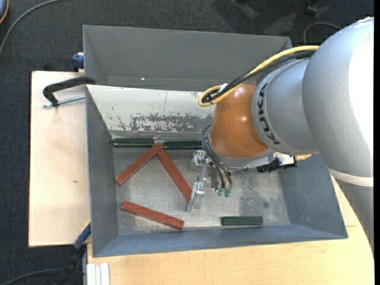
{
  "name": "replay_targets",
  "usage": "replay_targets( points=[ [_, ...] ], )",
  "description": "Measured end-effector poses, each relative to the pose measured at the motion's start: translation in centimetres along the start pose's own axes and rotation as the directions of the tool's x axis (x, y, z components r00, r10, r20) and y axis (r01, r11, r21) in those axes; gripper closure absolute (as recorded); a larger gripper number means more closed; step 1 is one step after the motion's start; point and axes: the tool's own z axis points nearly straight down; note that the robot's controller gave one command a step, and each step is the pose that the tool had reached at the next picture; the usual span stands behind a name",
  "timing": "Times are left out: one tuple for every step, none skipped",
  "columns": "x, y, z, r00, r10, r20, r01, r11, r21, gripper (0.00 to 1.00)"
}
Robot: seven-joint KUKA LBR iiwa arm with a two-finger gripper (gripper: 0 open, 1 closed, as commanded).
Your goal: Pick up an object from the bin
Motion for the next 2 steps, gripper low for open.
replay_targets(
  points=[
    [0.0, 0.1, 0.0, 1.000, -0.001, 0.000, 0.001, 1.000, 0.000, 1.00],
    [-0.7, -0.2, -17.3, 0.998, 0.061, 0.009, -0.061, 0.998, -0.004, 1.00]
  ],
)
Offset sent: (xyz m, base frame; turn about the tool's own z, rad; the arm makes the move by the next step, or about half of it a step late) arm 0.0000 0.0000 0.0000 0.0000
